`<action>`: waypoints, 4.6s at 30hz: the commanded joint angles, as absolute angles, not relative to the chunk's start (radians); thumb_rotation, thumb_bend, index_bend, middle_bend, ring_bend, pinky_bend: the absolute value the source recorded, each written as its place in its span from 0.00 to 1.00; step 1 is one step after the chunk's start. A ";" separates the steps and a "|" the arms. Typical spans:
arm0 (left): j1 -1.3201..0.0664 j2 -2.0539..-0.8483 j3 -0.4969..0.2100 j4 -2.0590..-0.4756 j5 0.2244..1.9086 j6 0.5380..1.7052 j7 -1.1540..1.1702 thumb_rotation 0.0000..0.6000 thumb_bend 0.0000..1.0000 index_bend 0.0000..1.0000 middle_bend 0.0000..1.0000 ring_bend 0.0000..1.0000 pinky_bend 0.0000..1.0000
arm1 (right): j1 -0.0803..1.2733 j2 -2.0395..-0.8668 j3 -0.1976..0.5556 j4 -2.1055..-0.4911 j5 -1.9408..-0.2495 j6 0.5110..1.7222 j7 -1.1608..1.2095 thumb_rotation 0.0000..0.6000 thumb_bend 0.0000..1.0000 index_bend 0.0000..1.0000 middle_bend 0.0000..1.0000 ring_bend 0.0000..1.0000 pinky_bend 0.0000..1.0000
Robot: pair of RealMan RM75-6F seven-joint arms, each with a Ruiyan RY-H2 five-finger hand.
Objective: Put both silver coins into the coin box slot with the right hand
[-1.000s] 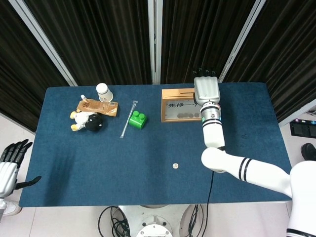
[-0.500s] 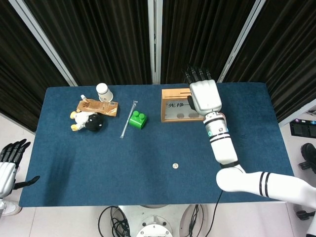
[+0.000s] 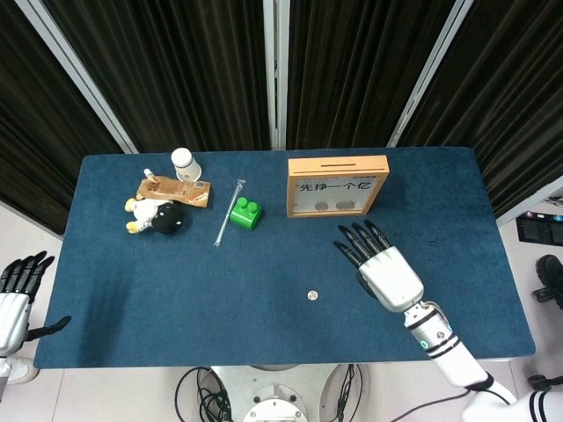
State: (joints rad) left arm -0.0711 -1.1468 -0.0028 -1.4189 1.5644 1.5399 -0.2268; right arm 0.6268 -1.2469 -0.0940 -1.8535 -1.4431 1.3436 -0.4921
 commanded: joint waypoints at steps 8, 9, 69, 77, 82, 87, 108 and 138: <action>-0.065 -1.157 -0.005 -1.397 1.560 1.543 -0.238 1.00 0.08 0.06 0.01 0.00 0.00 | 0.582 -1.424 -0.110 -1.657 -1.469 1.216 -0.366 1.00 0.37 0.28 0.03 0.00 0.00; -0.065 -1.157 -0.005 -1.395 1.560 1.544 -0.240 1.00 0.08 0.06 0.01 0.00 0.00 | 0.582 -1.444 -0.108 -1.636 -1.473 1.205 -0.359 1.00 0.37 0.29 0.03 0.00 0.00; -0.060 -1.177 -0.014 -1.323 1.545 1.529 -0.311 1.00 0.08 0.06 0.01 0.00 0.00 | 0.562 -1.725 0.010 -1.340 -1.445 1.040 -0.329 1.00 0.37 0.41 0.04 0.00 0.00; -0.060 -1.177 -0.015 -1.317 1.543 1.526 -0.318 1.00 0.08 0.06 0.01 0.00 0.00 | 0.564 -1.730 0.013 -1.336 -1.445 1.032 -0.329 1.00 0.37 0.39 0.04 0.00 0.00; -0.061 -1.179 -0.015 -1.311 1.542 1.523 -0.323 1.00 0.08 0.06 0.01 0.00 0.00 | 0.564 -1.733 0.013 -1.333 -1.444 1.028 -0.330 1.00 0.37 0.39 0.04 0.00 0.00; -0.063 -1.183 -0.015 -1.303 1.542 1.520 -0.330 1.00 0.08 0.06 0.01 0.00 0.00 | 0.563 -1.736 0.017 -1.328 -1.444 1.030 -0.336 1.00 0.37 0.38 0.04 0.00 0.00; -0.063 -1.197 -0.005 -1.266 1.556 1.521 -0.362 1.00 0.08 0.06 0.01 0.00 0.00 | 0.565 -1.775 0.036 -1.278 -1.446 1.045 -0.343 1.00 0.39 0.51 0.04 0.00 0.00; -0.060 -1.186 -0.001 -1.281 1.561 1.528 -0.364 1.00 0.08 0.06 0.01 0.00 0.00 | 0.574 -1.763 0.017 -1.284 -1.505 1.059 -0.301 1.00 0.39 0.42 0.03 0.00 0.00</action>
State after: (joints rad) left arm -0.0597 -1.1864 -0.0011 -1.2811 1.5613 1.5282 -0.3645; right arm 0.5737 -1.7641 0.0180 -1.2841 -1.5031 1.0576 -0.3033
